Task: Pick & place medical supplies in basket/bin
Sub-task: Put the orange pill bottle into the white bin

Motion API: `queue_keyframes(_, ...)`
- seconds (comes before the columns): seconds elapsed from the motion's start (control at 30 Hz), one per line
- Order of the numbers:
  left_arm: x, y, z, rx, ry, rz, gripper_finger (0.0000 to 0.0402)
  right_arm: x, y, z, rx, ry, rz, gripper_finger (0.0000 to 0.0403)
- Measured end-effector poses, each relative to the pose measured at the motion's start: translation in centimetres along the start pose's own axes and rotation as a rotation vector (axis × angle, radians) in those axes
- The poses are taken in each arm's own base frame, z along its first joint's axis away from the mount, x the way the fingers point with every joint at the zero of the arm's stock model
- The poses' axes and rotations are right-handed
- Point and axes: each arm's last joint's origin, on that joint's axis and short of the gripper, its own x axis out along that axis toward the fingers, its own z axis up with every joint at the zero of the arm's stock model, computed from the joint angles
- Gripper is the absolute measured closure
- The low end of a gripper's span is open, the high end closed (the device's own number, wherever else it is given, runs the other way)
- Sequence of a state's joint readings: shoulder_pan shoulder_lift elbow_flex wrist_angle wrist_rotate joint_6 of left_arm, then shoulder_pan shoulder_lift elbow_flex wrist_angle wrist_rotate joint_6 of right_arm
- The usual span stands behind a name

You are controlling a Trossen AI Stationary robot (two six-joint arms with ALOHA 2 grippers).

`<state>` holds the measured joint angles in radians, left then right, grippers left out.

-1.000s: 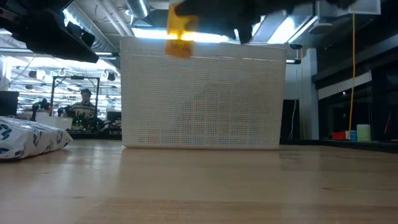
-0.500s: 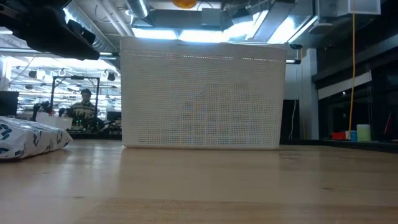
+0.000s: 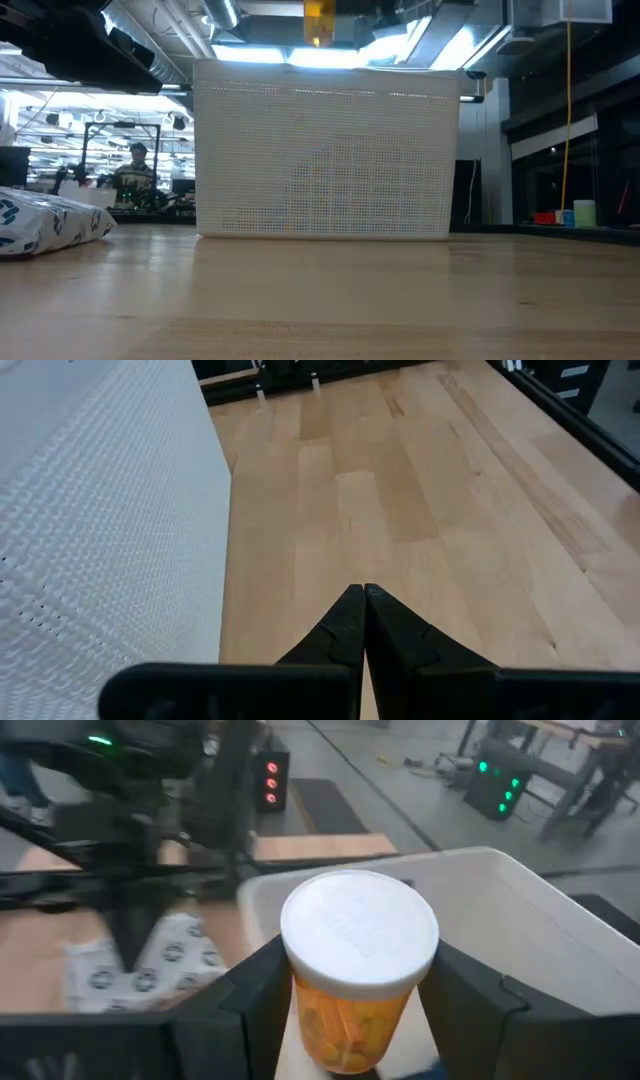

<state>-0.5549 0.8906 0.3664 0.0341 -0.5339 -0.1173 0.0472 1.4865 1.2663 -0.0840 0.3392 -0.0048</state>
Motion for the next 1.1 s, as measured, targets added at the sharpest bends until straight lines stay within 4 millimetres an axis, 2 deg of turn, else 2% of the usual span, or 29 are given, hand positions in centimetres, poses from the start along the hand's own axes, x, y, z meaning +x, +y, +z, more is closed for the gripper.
queue_keyframes(0.23,0.0,0.0,0.0,0.000,0.000,0.000,0.0398,1.6,-5.8,-0.8,0.054,0.023,-0.040,0.0208)
queue_keyframes(0.4,0.0,0.0,0.0,0.000,0.000,0.000,0.0398,2.5,-8.1,-2.7,0.102,0.044,0.019,0.0208)
queue_keyframes(0.6,0.0,0.0,0.0,0.002,0.004,-0.009,0.0398,2.8,-9.0,-3.8,0.064,0.017,0.065,0.0208)
queue_keyframes(0.77,0.0,0.0,-0.1,0.004,0.009,-0.019,0.0398,3.6,-9.6,-3.5,0.064,-0.009,0.050,0.0208)
queue_keyframes(0.93,0.0,0.0,-0.1,0.004,0.009,-0.019,0.0398,5.5,-10.0,-3.9,0.043,0.029,0.042,0.0208)
queue_keyframes(1.1,0.0,0.0,-0.1,0.004,0.009,-0.021,0.0398,8.1,-11.0,-5.6,0.105,0.086,0.105,0.0208)
